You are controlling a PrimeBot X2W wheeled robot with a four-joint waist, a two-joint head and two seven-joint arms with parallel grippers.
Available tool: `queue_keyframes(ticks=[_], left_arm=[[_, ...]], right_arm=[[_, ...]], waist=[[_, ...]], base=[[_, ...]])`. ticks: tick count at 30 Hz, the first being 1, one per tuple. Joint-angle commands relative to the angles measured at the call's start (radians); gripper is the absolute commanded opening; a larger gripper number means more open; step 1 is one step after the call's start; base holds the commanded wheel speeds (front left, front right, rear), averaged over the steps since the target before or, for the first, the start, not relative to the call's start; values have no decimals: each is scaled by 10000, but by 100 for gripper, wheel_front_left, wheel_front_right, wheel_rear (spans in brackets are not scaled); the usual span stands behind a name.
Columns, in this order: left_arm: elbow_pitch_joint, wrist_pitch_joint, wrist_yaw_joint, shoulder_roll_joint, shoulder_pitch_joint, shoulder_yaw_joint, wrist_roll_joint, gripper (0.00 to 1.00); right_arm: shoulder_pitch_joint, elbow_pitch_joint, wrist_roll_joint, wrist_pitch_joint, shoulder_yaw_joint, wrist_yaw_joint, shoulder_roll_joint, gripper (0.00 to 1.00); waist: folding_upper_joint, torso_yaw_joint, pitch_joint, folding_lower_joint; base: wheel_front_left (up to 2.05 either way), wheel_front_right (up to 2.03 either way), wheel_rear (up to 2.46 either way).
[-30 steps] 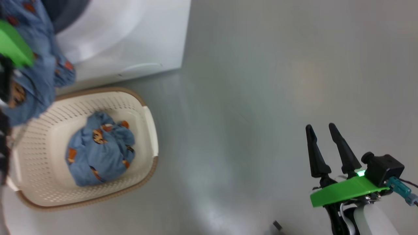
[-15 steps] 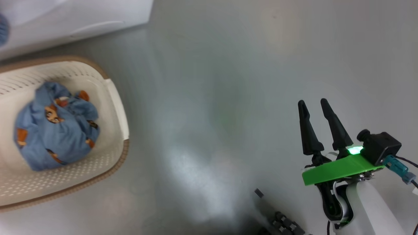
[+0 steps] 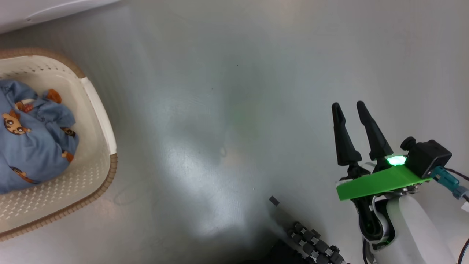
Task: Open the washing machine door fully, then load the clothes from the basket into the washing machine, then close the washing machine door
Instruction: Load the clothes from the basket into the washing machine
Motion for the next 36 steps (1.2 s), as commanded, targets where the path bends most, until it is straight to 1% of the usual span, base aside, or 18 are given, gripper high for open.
queue_keyframes(ticks=[1,2,3,6,9,14,16,20,25,32,33,36], left_arm=[[-52,26,26,441,-157,102,-26,0],[196,31,38,388,-150,113,-77,33],[477,149,84,325,-125,144,-157,100],[1087,507,71,148,-78,191,-400,100],[1542,839,-64,-13,-37,126,-572,100],[1838,845,-179,-268,262,47,-739,100],[1914,739,-148,-388,509,72,-834,100],[1896,213,-104,-697,1339,189,-1091,100],[1839,-537,-130,-951,2596,241,-1287,100],[1330,-1649,-199,-1551,5347,220,-1599,100],[1330,-1649,-199,-1551,5347,220,-1599,100],[827,-2045,-98,-1862,6635,197,-1710,100]], right_arm=[[147,-182,78,-121,195,44,-118,100],[139,-164,77,-121,196,44,-118,100],[134,-138,60,-121,185,44,-118,100],[111,-36,-3,-121,127,44,-118,100],[67,16,-99,-121,-17,44,-118,100],[78,7,-246,-121,-241,44,-118,100],[74,4,-341,-122,-341,44,-118,100],[110,35,-574,-122,-618,44,-118,100],[251,115,-840,-122,-953,44,-118,100],[942,310,-1238,-122,-1391,44,-118,100],[942,310,-1238,-122,-1391,44,-118,100],[1268,373,-1462,-108,-1507,44,-118,100]], waist=[[0,9,9,-1],[0,35,6,-1],[0,69,-2,-1],[0,173,-41,-1],[0,315,-131,-1],[0,624,-437,-1],[0,762,-619,-1],[0,1074,-1104,-1],[0,1382,-1940,-1],[0,1812,-3502,-1],[0,1812,-3502,-1],[0,1993,-4181,-1]], base=[[0,0,0],[0,0,0],[0,0,0],[0,0,0],[0,0,0],[0,0,0],[0,0,0],[0,0,0],[0,0,0],[0,0,0],[0,0,0],[0,0,0]])
